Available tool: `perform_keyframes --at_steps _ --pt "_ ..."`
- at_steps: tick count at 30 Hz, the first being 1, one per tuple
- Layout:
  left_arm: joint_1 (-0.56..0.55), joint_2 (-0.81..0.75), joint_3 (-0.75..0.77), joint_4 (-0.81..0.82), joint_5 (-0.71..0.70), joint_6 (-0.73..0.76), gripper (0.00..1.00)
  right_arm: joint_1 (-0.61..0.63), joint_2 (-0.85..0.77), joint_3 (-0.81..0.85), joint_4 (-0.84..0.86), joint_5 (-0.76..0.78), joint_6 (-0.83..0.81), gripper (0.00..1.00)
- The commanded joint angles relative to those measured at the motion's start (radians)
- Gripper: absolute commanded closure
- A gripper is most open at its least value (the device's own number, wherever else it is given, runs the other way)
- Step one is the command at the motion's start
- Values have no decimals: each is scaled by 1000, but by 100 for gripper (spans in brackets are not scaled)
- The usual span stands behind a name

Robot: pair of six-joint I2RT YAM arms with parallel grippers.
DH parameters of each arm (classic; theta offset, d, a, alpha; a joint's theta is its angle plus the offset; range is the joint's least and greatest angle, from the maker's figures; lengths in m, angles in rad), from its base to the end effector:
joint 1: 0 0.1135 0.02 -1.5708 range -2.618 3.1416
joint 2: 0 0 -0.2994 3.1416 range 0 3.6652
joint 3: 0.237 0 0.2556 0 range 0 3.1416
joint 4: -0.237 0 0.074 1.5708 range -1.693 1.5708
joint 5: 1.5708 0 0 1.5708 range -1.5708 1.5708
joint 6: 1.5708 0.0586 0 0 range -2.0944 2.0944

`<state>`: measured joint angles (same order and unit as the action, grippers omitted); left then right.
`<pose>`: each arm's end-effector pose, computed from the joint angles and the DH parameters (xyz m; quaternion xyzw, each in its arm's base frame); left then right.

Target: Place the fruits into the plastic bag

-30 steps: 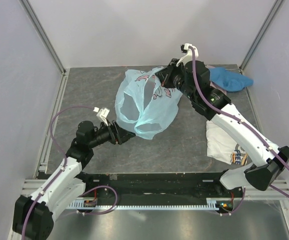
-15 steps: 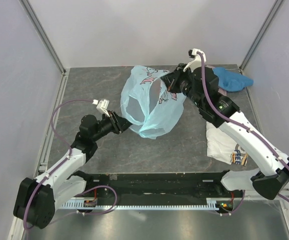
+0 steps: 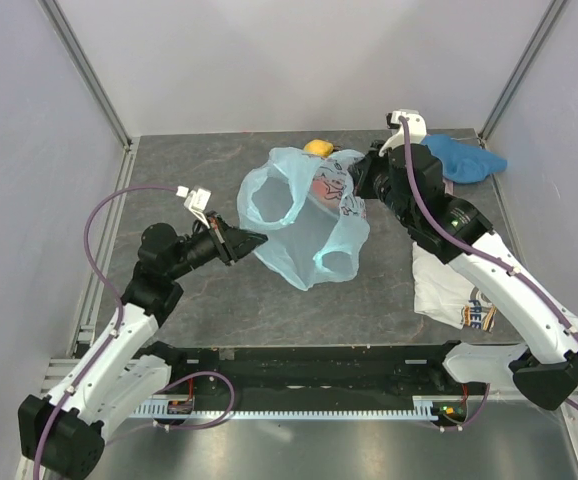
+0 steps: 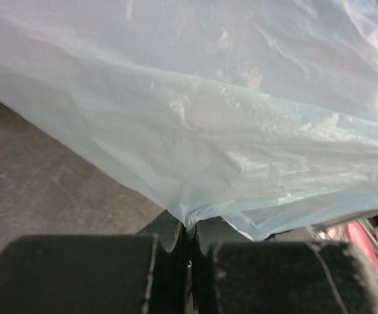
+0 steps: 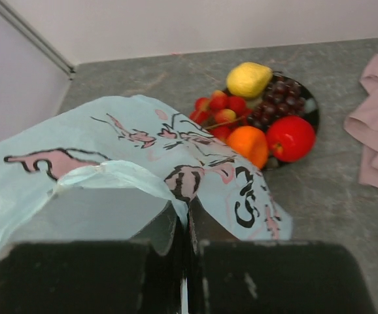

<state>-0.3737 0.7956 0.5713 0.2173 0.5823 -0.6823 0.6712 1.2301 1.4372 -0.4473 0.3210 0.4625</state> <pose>0.1642 -0.0990 0.3297 0.0954 0.7027 -0.5160 0.4804 0.2281 0.1576 0.4747 0.0172 0.7827 0.2211 0.5816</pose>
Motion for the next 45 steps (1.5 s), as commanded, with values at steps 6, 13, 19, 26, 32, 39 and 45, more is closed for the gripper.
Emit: perform_keyframes --at_steps 6,13,19,26,32,39,45 --pt "-4 31 56 -202 321 -77 98 1 -9 -3 -131 93 -65 100" --pt "-4 -12 64 -347 248 58 76 -1 66 -44 -125 58 -24 100" --pt "-4 -139 145 -504 113 248 21 -12 120 -44 -111 7 -25 100" --pt "-4 -252 219 -501 -7 377 17 -27 135 -74 -74 -57 -13 100" --pt "-4 -193 285 -493 40 478 15 -36 132 -78 -73 -88 -18 100" --pt "-13 -116 366 -440 138 615 11 -48 127 -78 -71 -135 -18 100" --pt "-57 -26 386 -394 201 649 10 -56 121 -90 -60 -158 -15 100"
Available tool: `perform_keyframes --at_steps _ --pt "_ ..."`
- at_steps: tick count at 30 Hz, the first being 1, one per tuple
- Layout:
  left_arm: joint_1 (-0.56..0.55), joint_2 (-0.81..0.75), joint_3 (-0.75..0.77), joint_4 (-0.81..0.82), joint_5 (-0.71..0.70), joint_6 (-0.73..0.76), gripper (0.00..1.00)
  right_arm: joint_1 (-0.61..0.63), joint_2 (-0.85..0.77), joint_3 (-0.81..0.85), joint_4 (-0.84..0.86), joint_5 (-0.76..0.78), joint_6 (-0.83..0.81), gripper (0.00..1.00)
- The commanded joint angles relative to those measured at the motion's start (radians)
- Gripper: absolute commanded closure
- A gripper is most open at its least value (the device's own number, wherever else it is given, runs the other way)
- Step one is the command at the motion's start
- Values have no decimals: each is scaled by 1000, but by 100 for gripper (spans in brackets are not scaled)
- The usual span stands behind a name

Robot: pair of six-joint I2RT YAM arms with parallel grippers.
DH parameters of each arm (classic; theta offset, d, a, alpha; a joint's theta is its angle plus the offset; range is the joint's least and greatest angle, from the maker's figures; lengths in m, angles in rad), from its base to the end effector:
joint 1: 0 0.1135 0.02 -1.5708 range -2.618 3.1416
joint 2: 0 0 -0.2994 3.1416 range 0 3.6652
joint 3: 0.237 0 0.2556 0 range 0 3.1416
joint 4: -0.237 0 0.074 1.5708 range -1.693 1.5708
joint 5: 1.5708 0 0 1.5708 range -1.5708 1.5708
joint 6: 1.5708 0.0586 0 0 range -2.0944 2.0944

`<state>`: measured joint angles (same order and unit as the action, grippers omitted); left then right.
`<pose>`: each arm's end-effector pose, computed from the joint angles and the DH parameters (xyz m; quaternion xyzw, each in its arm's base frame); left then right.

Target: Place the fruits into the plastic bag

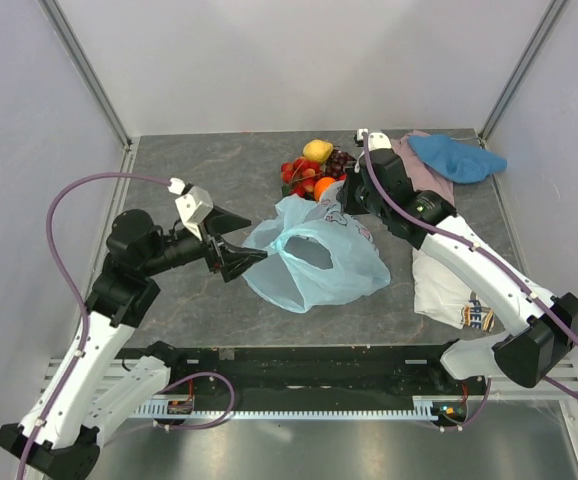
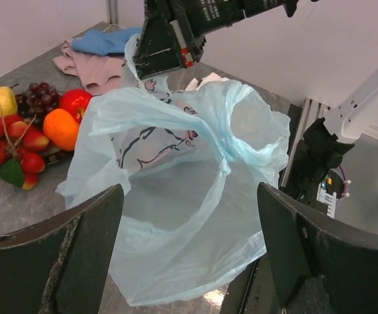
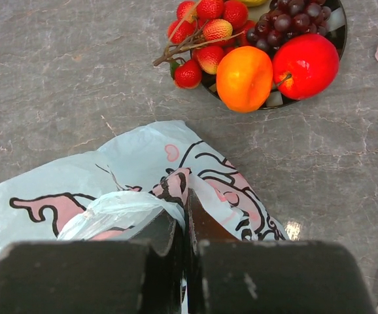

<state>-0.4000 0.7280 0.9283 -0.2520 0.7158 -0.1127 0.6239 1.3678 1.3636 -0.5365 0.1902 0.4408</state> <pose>0.1196 -0.0923 0.4149 0.3360 0.6377 -0.4093 0.5595 0.2671 0.1786 0.3980 -0.0326 0.8670 0.1777 0.4644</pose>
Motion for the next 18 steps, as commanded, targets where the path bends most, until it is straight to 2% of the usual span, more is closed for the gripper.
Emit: perform_keyframes --at_steps 1,6,12,15,16,18 --pt "-37 63 27 82 74 80 10 -10 -16 -18 30 -31 7 100" --pt "-80 125 27 89 126 87 11 -21 -18 -23 32 -50 4 100" --pt "-112 192 40 37 126 110 22 -33 -18 -23 47 -75 4 100" --pt "-131 218 46 33 122 111 41 -36 -13 -21 53 -90 3 100" --pt "-135 226 49 33 123 111 59 -38 -13 -20 53 -98 1 100" --pt "-138 237 66 33 125 111 84 -36 -13 -20 55 -100 -5 100"
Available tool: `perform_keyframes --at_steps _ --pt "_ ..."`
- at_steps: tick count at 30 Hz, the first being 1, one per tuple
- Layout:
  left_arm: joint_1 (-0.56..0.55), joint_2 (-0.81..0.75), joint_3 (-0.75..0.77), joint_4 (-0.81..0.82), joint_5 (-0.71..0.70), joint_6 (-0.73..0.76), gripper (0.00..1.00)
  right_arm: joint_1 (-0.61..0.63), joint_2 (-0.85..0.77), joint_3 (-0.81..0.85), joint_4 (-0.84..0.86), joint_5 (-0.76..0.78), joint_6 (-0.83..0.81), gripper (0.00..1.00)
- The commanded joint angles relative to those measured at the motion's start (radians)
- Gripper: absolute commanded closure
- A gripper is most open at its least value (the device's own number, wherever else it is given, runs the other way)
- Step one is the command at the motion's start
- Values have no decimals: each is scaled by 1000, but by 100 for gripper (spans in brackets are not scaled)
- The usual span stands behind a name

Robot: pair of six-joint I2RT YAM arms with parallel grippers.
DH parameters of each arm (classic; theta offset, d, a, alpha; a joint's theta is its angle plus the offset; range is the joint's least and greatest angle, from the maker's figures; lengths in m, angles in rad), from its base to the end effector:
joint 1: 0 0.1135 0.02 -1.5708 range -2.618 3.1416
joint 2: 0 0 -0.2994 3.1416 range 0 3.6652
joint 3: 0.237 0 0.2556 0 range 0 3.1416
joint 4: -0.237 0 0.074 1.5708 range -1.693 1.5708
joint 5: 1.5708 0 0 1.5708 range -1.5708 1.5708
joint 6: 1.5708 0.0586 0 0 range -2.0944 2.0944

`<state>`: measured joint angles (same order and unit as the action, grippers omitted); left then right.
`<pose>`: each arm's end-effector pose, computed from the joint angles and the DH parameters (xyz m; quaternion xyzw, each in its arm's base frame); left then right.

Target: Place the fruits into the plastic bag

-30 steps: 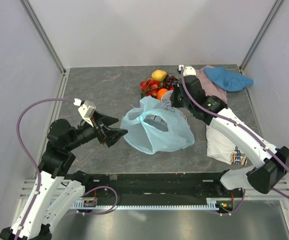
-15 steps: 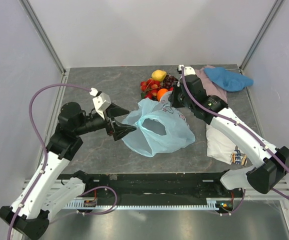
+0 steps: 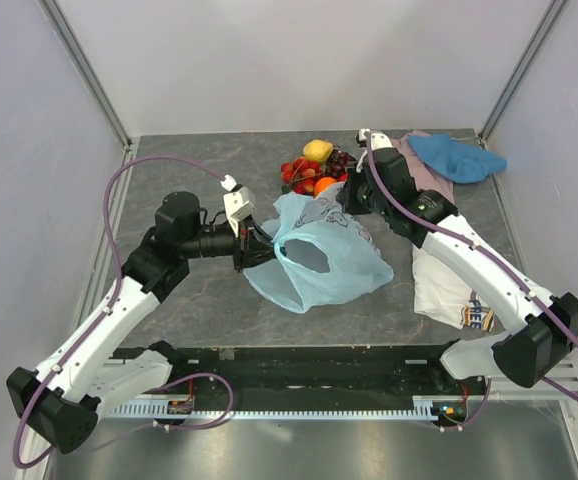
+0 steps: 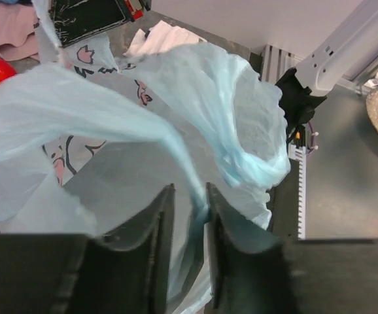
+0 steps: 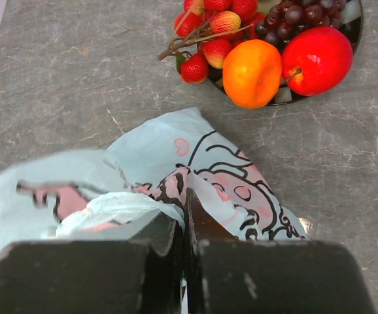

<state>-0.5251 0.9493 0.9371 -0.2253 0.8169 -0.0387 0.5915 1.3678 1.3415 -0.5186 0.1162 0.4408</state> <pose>0.1566 -0.1401 0.3870 0.4121 0.6409 -0.4577 0.4583 0.2716 0.1743 0.3917 -0.0371 0.8695 0.1978 0.4511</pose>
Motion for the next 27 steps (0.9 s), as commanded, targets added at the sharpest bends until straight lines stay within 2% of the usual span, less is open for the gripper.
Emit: perform_keyframes --at_steps 1,4,5,8,11,16,19,21,27 --pt "-13 17 63 6 21 30 98 -4 -18 4 37 -29 -11 100" --pt "-13 23 104 14 -7 -44 98 -4 -62 11 29 -56 -25 70" --pt "-13 28 127 17 -7 -70 98 -4 -82 10 29 -70 -36 55" --pt "-13 65 175 27 -1 -168 98 -5 -174 8 34 -72 -69 38" --pt "-12 118 218 23 -8 -260 98 -4 -281 -5 61 -85 -97 29" --pt "-12 169 279 37 5 -383 98 -4 -397 -36 109 -181 -123 25" --pt "-10 169 350 17 -1 -414 99 -4 -377 -47 97 -176 -120 24" --pt "-4 152 382 -15 -24 -397 99 -4 -348 -47 85 -181 -119 24" --pt "43 108 541 -248 -181 -261 99 -5 -309 -70 103 -179 -103 23"
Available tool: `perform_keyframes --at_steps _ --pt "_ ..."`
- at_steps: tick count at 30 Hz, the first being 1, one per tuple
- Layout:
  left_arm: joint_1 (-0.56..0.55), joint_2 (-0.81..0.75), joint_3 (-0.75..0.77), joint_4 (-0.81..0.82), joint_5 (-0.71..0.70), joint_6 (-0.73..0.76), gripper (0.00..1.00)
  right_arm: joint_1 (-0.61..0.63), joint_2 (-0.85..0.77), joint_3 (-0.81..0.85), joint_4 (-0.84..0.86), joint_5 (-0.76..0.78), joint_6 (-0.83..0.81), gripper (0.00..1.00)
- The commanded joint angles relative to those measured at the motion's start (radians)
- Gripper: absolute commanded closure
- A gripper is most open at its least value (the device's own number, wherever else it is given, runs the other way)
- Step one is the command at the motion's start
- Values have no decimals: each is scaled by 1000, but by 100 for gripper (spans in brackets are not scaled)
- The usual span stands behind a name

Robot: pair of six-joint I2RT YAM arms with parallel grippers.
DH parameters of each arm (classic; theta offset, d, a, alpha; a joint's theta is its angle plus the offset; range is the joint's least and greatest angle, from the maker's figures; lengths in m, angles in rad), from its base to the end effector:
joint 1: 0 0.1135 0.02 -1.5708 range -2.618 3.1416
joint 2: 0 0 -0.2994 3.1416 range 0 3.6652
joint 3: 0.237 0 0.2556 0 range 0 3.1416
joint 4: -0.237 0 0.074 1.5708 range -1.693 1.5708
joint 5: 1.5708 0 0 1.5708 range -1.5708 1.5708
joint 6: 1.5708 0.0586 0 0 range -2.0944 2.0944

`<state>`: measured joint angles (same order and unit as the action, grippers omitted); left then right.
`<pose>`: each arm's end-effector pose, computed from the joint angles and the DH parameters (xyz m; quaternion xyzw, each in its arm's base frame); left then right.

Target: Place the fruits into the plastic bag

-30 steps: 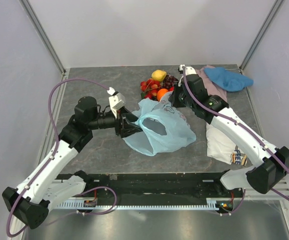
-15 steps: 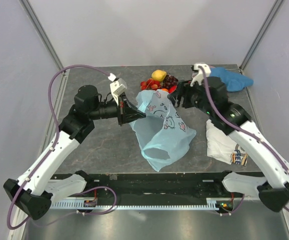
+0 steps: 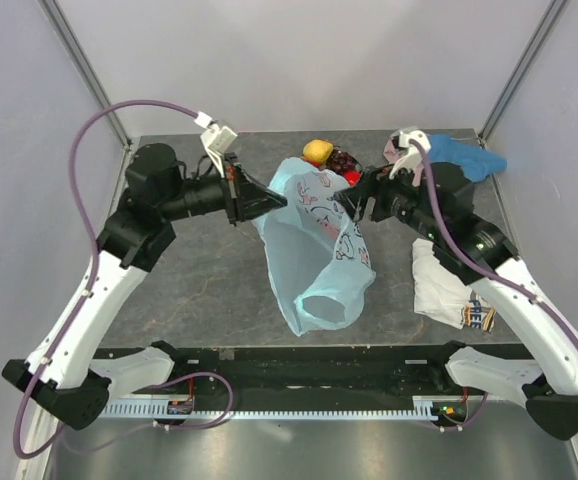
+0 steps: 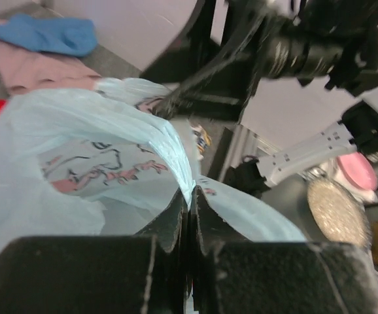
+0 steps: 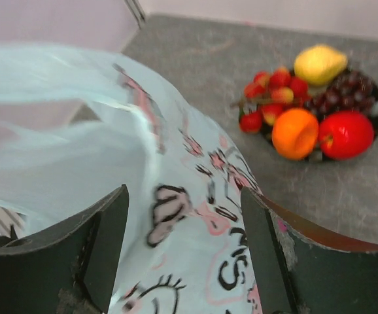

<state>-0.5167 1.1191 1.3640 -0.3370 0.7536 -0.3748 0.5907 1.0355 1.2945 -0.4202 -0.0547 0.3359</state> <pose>0.1819 -0.1495 0.4906 0.2960 0.6678 -0.5154 0.4481 0.1833 0.1268 0.4714 -0.1143 0.7530 0.3081 0.5701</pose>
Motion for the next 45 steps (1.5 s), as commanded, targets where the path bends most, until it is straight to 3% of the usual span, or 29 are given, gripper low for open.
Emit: perform_keyframes --at_steps 1,8,17,24,34,41,45 --pt "46 -71 150 -155 -143 91 99 -2 26 -23 3 -13 9 23" --pt "70 -100 300 -336 -373 235 98 3 69 -86 139 -149 81 23" --pt "70 -82 432 -462 -510 350 99 113 315 -9 199 -96 60 24" --pt "72 -21 282 -447 -574 405 98 143 443 51 219 -10 57 28" --pt "72 -74 51 -245 -565 416 98 143 465 63 202 49 25 25" --pt "73 -116 -69 -140 -689 453 99 141 443 74 182 56 2 23" --pt "86 -134 -155 -97 -703 452 98 143 371 72 182 -17 -18 14"
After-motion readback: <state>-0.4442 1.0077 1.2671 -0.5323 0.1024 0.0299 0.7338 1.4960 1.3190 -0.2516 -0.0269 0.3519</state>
